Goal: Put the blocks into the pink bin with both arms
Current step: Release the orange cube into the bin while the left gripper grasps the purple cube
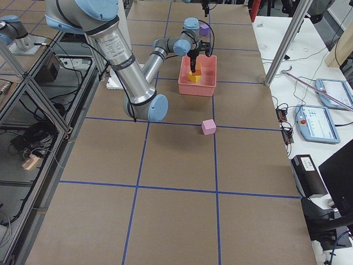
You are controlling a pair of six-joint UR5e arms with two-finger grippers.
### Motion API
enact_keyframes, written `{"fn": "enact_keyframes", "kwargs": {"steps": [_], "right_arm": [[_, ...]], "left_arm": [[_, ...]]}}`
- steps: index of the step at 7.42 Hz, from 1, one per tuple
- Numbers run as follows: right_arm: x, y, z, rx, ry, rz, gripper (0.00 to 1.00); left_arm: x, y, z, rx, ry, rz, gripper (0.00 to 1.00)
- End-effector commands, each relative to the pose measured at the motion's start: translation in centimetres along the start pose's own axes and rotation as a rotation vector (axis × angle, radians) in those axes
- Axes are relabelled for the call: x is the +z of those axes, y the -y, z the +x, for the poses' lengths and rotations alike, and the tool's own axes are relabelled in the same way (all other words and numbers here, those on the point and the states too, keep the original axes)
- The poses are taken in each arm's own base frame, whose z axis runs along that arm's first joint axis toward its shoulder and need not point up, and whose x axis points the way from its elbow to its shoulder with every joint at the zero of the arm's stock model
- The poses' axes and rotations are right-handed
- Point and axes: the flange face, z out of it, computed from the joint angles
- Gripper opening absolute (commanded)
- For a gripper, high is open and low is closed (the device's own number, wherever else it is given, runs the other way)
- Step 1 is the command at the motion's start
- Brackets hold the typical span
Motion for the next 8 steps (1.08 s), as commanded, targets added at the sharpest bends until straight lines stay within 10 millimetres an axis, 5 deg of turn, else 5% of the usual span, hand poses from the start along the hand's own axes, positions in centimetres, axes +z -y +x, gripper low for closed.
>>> {"fn": "enact_keyframes", "kwargs": {"steps": [1,2,3,4,5,8], "right_arm": [[0.6,-0.3,-0.2,-0.001,-0.009,-0.002,0.43],[1.0,-0.3,-0.2,-0.003,-0.014,-0.001,0.8],[1.0,-0.3,-0.3,-0.003,-0.019,0.02,0.99],[1.0,-0.3,-0.3,-0.007,-0.019,0.02,1.0],[0.8,-0.2,-0.3,-0.009,-0.016,0.022,1.0],[0.4,0.2,-0.1,-0.01,-0.015,0.037,1.0]], "left_arm": [[1.6,1.5,2.2,-0.173,-0.091,-0.021,1.0],[3.9,1.9,2.9,-0.196,-0.139,-0.046,1.0],[5.1,1.4,4.3,-0.233,-0.171,-0.043,1.0],[6.4,0.1,7.2,-0.244,-0.17,-0.071,1.0],[8.2,-0.9,8.1,-0.225,-0.147,-0.091,1.0],[9.1,-1.4,6.6,-0.22,-0.113,-0.081,0.99]]}}
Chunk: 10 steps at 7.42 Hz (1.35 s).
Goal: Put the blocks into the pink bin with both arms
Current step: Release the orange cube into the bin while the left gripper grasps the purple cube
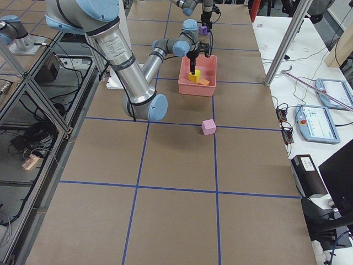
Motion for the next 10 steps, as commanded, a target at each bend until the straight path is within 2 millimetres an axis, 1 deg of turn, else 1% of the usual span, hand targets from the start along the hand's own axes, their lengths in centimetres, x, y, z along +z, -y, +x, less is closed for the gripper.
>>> {"fn": "enact_keyframes", "kwargs": {"steps": [1,2,3,4,5,6,8,9,10], "right_arm": [[-0.4,0.4,0.1,0.002,0.003,0.01,1.0],[-0.5,0.4,0.2,0.003,0.002,0.013,1.0],[-0.3,0.5,0.4,0.004,-0.003,0.015,1.0],[-0.3,0.5,0.4,0.007,-0.002,0.015,1.0],[-0.4,0.4,0.4,0.011,0.0,0.016,1.0],[-0.5,0.4,0.5,0.014,0.001,0.016,1.0],[-0.2,0.4,1.0,0.017,-0.006,0.016,1.0],[-0.2,0.4,1.0,0.017,-0.006,0.016,1.0],[-0.3,0.6,1.0,0.019,-0.007,0.019,1.0]], "left_arm": [[-0.5,-0.3,0.9,0.009,-0.009,-0.016,0.99],[-1.0,-0.5,1.0,0.038,-0.026,-0.059,0.99],[-0.7,-0.4,0.0,0.065,-0.01,-0.059,0.99],[-1.3,-0.5,0.3,0.068,-0.015,-0.057,0.99],[-2.2,-0.8,1.0,0.051,0.01,-0.069,0.99],[-3.2,-1.3,1.5,0.081,0.026,-0.074,0.99],[-3.4,-0.8,0.8,0.117,0.034,-0.066,0.99],[-2.4,-0.3,-0.4,0.124,0.074,-0.035,0.99],[-1.4,0.0,-2.5,0.149,0.118,-0.008,0.99]]}}
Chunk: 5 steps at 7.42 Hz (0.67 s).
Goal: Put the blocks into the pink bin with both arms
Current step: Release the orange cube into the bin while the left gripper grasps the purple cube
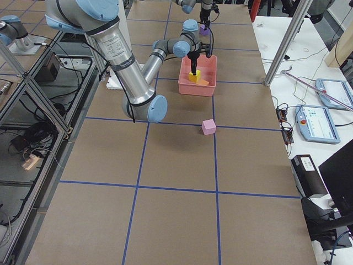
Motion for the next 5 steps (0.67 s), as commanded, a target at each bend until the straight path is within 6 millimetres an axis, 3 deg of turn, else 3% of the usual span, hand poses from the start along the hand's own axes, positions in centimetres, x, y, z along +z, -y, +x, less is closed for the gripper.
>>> {"fn": "enact_keyframes", "kwargs": {"steps": [1,4,5], "right_arm": [[-0.1,0.4,0.3,0.004,-0.002,0.004,1.0],[-1.1,2.2,2.1,0.027,-0.008,0.031,1.0],[-1.9,2.5,2.7,0.031,0.0,0.038,1.0]], "left_arm": [[1.6,0.1,-2.5,0.012,0.059,0.026,0.99],[2.0,0.8,-1.2,0.005,0.055,0.019,0.99],[2.9,1.2,-1.4,0.008,0.044,0.026,0.87]]}}
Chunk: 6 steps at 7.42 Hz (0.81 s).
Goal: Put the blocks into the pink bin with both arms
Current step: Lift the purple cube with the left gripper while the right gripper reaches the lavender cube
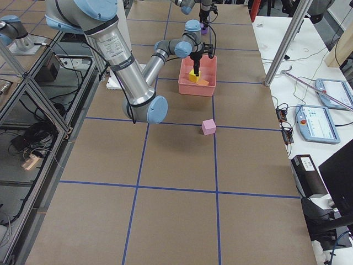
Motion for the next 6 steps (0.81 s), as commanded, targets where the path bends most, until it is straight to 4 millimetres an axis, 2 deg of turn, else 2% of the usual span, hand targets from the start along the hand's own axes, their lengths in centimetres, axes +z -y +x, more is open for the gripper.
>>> {"fn": "enact_keyframes", "kwargs": {"steps": [1,2,3,4,5,6], "right_arm": [[-1.7,1.4,2.1,0.02,0.008,0.024,1.0],[-2.4,2.1,5.9,0.041,-0.008,0.028,1.0],[-3.2,4.3,10.9,0.068,-0.032,0.017,1.0],[-2.7,5.8,15.5,-0.002,-0.082,0.015,1.0],[-1.2,5.7,19.5,-0.075,-0.143,-0.005,1.0],[0.3,5.2,22.2,-0.091,-0.183,-0.035,1.0]], "left_arm": [[1.2,1.0,0.5,-0.026,-0.028,0.018,0.49],[1.2,1.1,0.6,-0.031,-0.033,0.021,0.0],[0.1,1.0,1.7,-0.023,-0.052,0.026,0.0],[-2.9,0.7,5.7,-0.081,-0.132,-0.024,0.0],[-7.4,1.0,12.1,-0.188,-0.199,-0.092,0.0],[-13.1,0.6,17.8,-0.254,-0.219,-0.1,0.0]]}}
